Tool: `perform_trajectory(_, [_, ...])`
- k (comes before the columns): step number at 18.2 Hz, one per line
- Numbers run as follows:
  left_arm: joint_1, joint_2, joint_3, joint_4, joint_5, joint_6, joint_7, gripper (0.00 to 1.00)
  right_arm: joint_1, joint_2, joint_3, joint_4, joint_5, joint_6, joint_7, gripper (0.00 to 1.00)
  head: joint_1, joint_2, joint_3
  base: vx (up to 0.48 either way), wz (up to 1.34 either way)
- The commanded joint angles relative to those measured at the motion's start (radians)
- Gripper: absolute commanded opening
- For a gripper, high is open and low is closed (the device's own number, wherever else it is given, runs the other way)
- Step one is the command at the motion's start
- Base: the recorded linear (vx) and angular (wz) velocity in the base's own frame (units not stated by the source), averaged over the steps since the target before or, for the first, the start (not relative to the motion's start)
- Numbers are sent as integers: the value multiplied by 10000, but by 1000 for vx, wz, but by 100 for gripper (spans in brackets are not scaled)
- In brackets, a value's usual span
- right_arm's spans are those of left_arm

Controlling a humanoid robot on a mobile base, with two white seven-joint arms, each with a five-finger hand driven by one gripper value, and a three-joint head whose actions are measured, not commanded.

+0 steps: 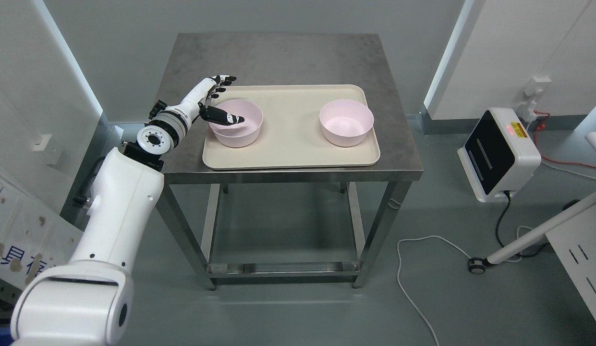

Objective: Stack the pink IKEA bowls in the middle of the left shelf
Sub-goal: 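Grip the rim of the nearer pink bowl with the left hand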

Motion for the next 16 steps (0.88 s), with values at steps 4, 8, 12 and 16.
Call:
perform_trajectory(4, [-99, 33, -714, 1183, -35, -6, 317, 72, 1, -175, -92, 0, 77, 1, 4, 100, 0, 0, 0, 0, 0])
perform_trajectory(8, [-130, -28, -992, 1183, -20, -36, 317, 62, 1, -175, -92, 0, 77, 1, 4, 100, 0, 0, 0, 0, 0])
perform_trajectory(12, [-252, -135, -992, 1167, -20, -113, 332, 42, 1, -175, -92, 0, 77, 1, 4, 100, 0, 0, 0, 0, 0])
perform_trajectory(16, [-437, -212, -992, 1167, -20, -235, 332, 28, 1, -175, -92, 0, 77, 1, 4, 100, 0, 0, 0, 0, 0])
